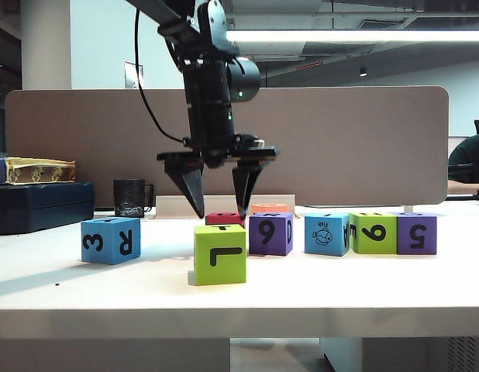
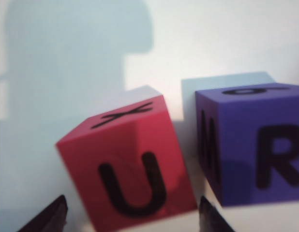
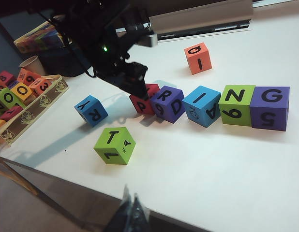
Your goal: Select the appropriate blocks from the scattered letter blocks on the table and arrange them in a row to spell out "TURING".
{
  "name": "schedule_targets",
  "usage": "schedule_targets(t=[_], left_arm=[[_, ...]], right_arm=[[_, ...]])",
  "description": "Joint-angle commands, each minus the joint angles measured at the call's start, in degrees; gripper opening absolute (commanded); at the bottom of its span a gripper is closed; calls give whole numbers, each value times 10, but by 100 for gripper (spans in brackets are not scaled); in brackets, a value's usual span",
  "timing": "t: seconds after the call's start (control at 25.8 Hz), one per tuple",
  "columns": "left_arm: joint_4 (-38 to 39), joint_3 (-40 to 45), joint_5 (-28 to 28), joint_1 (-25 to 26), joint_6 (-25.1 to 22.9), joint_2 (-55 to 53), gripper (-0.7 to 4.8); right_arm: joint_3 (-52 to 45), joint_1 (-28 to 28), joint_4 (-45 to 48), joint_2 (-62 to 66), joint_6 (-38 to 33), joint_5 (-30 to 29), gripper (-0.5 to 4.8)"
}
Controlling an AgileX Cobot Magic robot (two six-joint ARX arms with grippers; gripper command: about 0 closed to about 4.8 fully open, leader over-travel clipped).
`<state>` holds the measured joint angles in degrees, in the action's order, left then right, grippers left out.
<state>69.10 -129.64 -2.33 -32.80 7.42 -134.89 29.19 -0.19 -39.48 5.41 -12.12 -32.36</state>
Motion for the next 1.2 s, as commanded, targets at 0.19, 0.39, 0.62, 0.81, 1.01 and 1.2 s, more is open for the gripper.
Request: schedule_targets(t=[0.19,0.39,0.62,0.81,1.01,1.2], left_arm=[[133,-99,56,-2,-38,16,341],[133,-99,135,-8,1,39,341],[135,-97,152,-31,-10,70,339],[137,-97,150,-36,-11,116,331],[137,-75,70,-36,-15,159,273],[137,30,47,-35,-16,210,274]], right_arm=[[3,0,7,1,1,-2,-1],[3,0,7,1,1,-2,-1],[3,0,7,1,1,-2,-1],[3,0,7,1,1,-2,-1],[3,0,7,1,1,-3,-1],[3,0,7,1,1,-12,-1]])
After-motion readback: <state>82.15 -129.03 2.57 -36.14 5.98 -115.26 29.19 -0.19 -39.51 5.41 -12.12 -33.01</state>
